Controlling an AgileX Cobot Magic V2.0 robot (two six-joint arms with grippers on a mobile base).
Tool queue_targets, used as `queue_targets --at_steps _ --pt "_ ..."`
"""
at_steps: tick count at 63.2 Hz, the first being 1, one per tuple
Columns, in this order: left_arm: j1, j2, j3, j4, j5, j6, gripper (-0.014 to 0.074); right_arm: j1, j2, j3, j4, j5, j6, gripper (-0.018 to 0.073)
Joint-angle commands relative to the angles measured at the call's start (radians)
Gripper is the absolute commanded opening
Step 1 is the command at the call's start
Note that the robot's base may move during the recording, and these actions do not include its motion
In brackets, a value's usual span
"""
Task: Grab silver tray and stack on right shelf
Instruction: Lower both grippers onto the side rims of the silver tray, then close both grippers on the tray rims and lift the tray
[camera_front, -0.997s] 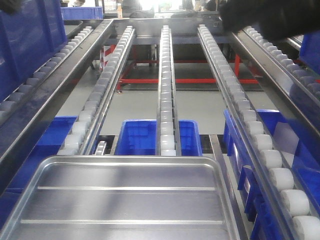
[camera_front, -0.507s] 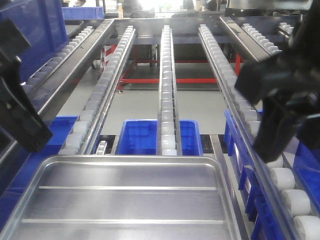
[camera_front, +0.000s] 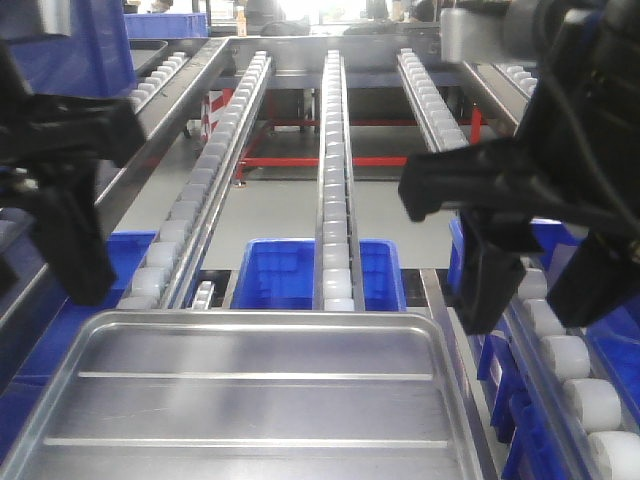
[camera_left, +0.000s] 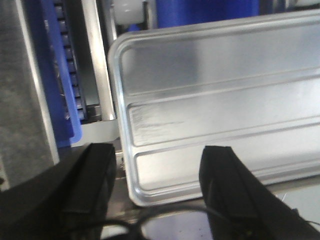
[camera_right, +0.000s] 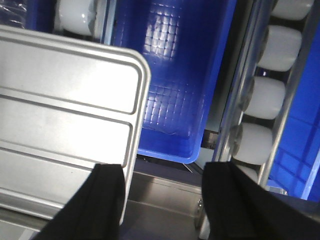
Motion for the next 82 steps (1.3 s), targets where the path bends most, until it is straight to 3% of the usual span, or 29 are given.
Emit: queue_targets --at_steps 1,10,38,59,82 --pt "-0.007 -0.003 -0.033 0.039 -0.043 -0.058 0.0295 -0.002 -0.005 -0.032 -0.002 -0.039 -0.001 0.0456" --pt "-0.007 0.034 -0.033 0.085 -0.043 -0.099 0.0295 -0.002 0.029 -0.032 0.037 -0.076 -0.001 0.0456" --pt "-0.007 0.147 -0.019 0.104 -0.097 -0.182 0.0295 -0.002 0.119 -0.031 0.049 -0.122 -0.004 0.0456" --pt "-0.005 0.152 0.054 0.101 -0.188 -0.182 0.0295 -0.002 0.189 -0.031 0.049 -0.182 -0.004 0.0456" --pt "-0.005 0.218 0.054 0.108 -0.195 -0.182 0.0295 -0.002 0.224 -0.03 0.049 -0.2 -0.004 0.0456"
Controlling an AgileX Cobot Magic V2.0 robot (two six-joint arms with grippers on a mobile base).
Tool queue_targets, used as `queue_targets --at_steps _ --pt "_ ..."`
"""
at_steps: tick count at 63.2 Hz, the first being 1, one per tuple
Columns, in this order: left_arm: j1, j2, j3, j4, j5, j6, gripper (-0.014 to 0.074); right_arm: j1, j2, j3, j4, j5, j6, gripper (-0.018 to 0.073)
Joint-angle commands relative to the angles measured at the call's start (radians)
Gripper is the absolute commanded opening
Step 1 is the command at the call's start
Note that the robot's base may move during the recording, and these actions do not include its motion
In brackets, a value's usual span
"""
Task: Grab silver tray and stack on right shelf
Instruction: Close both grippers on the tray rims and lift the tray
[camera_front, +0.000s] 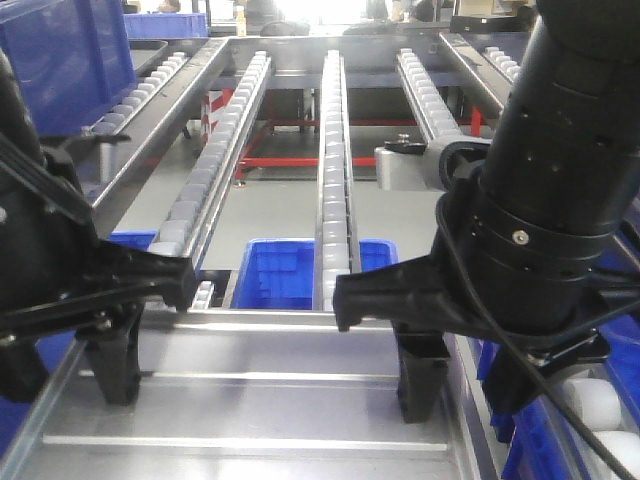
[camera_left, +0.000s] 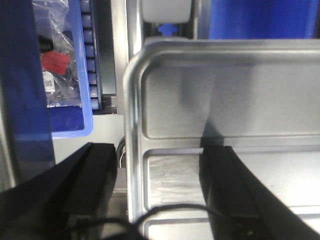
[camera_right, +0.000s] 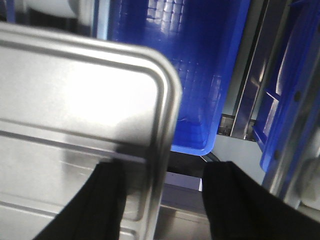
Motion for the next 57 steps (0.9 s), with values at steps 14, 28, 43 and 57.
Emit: queue_targets --at_steps 14,28,43,57 --pt "-0.004 -0.005 -0.018 0.017 -0.012 -0.014 0.0282 -0.002 -0.021 -0.02 -0.012 -0.047 -0.004 0.0336" --pt "-0.004 -0.005 -0.018 0.022 -0.012 -0.014 0.003 -0.002 -0.021 -0.02 -0.013 -0.047 -0.004 0.0067" --pt "-0.004 -0.005 -0.018 0.022 -0.012 -0.014 -0.0099 -0.002 -0.022 -0.02 -0.041 -0.039 -0.004 0.0057" --pt "-0.004 -0.083 -0.055 0.054 0.041 -0.014 -0.0101 -0.002 -0.1 -0.024 -0.078 0.005 -0.004 0.0057"
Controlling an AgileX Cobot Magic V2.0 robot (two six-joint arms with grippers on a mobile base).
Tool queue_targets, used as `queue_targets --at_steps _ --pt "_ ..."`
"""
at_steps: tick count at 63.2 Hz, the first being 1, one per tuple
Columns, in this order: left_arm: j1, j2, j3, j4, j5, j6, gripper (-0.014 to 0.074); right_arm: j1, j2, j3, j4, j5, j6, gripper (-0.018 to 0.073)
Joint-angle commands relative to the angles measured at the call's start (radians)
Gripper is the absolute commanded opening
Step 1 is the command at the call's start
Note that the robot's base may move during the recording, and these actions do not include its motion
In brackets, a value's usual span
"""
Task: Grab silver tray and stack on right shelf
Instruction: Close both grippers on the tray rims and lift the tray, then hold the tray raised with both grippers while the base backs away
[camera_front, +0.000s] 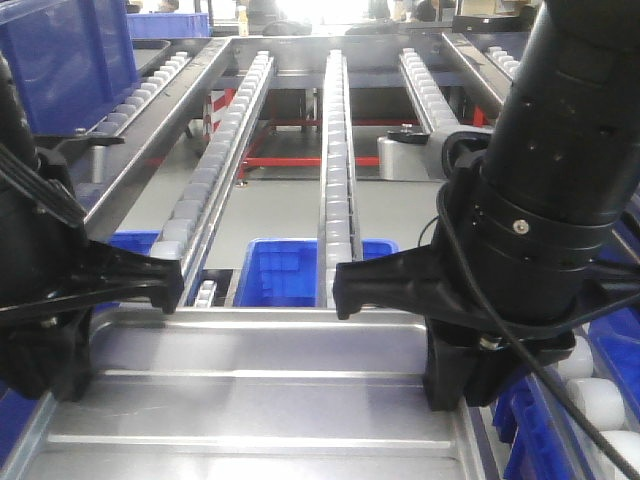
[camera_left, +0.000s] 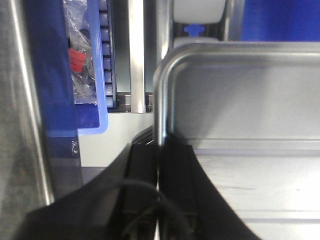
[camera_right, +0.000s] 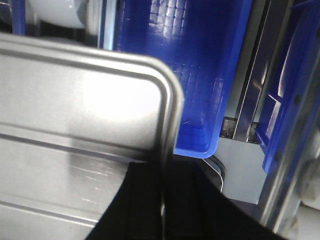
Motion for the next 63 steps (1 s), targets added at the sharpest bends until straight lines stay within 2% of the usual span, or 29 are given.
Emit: queue_targets --at_steps 1,12,25,34,44,51,56,63 --pt "-0.006 -0.085 -0.053 0.026 0.015 0.003 -0.0101 -0.002 -0.086 -0.019 -0.064 -0.001 -0.02 0.0057" --pt "-0.006 -0.192 -0.143 0.075 0.112 0.003 -0.0101 -0.002 -0.203 -0.05 -0.122 0.067 -0.02 0.0057" --pt "-0.021 -0.33 -0.25 0.117 0.201 0.003 -0.0101 -0.001 -0.333 -0.187 -0.218 0.213 -0.02 0.0057" --pt "-0.084 -0.391 -0.311 0.172 0.278 0.003 -0.01 -0.001 -0.394 -0.265 -0.229 0.269 -0.02 0.0057" --pt "-0.191 -0.414 -0.404 0.228 0.366 -0.001 -0.01 -0.001 -0.456 -0.294 -0.229 0.294 -0.02 0.0057" --pt "-0.258 -0.414 -0.454 0.304 0.405 -0.058 -0.01 -0.001 -0.485 -0.294 -0.229 0.312 -0.02 0.0057" --pt "-0.289 -0.414 -0.457 0.363 0.407 -0.098 -0.01 -0.001 -0.493 -0.294 -0.229 0.322 -0.02 0.0057" --pt "-0.294 -0.404 -0.457 0.368 0.424 -0.104 -0.0101 -0.001 -0.494 -0.294 -0.229 0.324 -0.021 0.0057"
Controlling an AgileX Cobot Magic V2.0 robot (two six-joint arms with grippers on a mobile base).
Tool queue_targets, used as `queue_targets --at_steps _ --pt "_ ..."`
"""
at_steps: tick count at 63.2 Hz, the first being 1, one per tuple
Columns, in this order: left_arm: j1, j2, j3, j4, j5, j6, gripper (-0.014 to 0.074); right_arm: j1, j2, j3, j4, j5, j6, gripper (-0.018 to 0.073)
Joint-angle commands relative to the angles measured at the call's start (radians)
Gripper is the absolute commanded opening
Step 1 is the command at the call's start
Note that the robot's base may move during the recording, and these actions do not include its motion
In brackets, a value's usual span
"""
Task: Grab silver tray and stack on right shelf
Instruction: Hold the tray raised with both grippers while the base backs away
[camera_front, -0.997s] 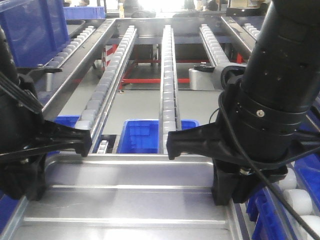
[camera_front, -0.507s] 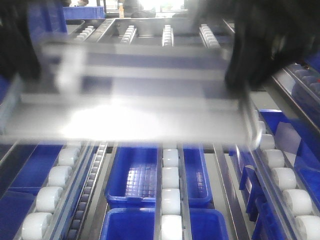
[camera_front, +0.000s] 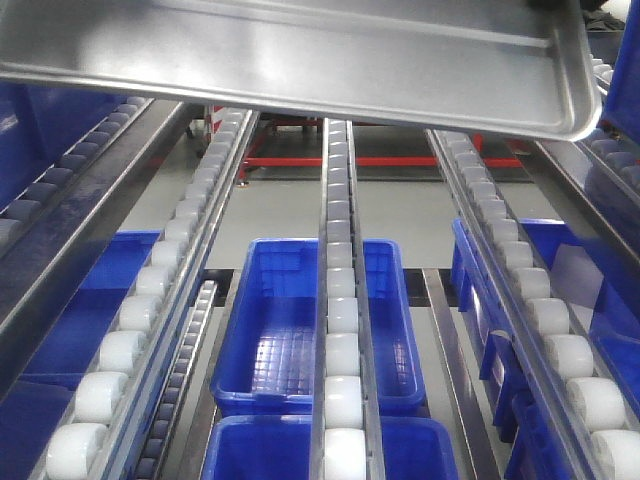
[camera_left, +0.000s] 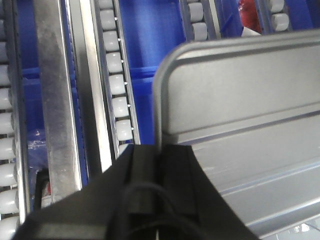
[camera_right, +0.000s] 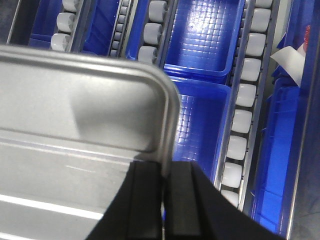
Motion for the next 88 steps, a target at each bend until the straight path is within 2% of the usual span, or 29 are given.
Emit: queue_targets --at_steps 1,29,88 --pt "-0.009 -0.013 -0.034 0.083 0.02 -0.011 -0.0101 -0.001 -0.025 -0.037 -0.061 -0.023 -0.02 0.0057" --pt "-0.009 0.012 -0.034 0.086 0.063 -0.011 -0.0101 -0.001 -0.023 -0.037 -0.061 -0.017 -0.02 0.0057" --pt "-0.009 0.012 -0.034 0.086 0.063 -0.011 -0.0101 -0.001 -0.021 -0.037 -0.061 -0.017 -0.02 0.0057"
